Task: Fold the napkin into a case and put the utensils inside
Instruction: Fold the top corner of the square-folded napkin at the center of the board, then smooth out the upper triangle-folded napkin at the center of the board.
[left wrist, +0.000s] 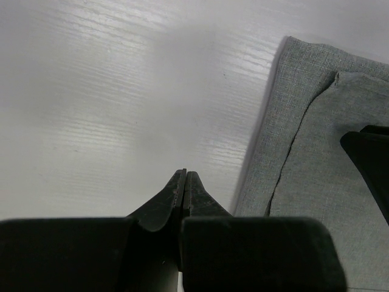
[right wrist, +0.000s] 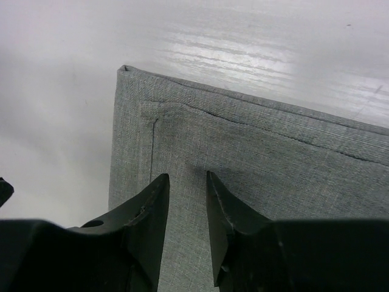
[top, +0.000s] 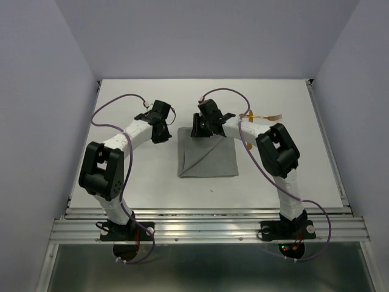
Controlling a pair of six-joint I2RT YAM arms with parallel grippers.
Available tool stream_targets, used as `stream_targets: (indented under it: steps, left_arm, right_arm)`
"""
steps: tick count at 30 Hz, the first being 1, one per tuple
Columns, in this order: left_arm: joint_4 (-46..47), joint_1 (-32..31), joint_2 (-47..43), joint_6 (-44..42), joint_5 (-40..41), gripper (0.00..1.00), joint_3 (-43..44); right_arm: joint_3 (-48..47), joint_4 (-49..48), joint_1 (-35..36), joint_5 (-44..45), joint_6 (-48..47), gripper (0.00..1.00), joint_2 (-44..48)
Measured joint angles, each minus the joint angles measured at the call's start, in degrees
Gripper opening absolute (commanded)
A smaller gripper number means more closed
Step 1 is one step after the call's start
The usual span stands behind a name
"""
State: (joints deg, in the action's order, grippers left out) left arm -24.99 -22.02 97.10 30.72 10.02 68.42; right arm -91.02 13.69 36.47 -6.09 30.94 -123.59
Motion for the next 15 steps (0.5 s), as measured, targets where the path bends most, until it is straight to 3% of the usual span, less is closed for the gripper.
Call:
stream_targets:
  steps: [6, 9, 15]
  left_arm:
    - [0.3, -0.1, 0.0, 0.0, -1.3, 0.09, -0.6]
    - [0.7, -0.7, -0.1, 0.2, -1.9, 0.08, -0.6]
    - [1.8, -6.4, -1.9, 2.0, -4.0, 0.00, -1.7]
  right_arm:
    - [0.0, 1.5, 0.0, 4.8, -1.0, 0.36, 3.8]
    - [0.4, 1.6, -0.5, 7.0, -1.6, 0.27, 8.4]
    - [7.5, 0.8, -4.8, 8.1, -1.9, 0.21, 17.4]
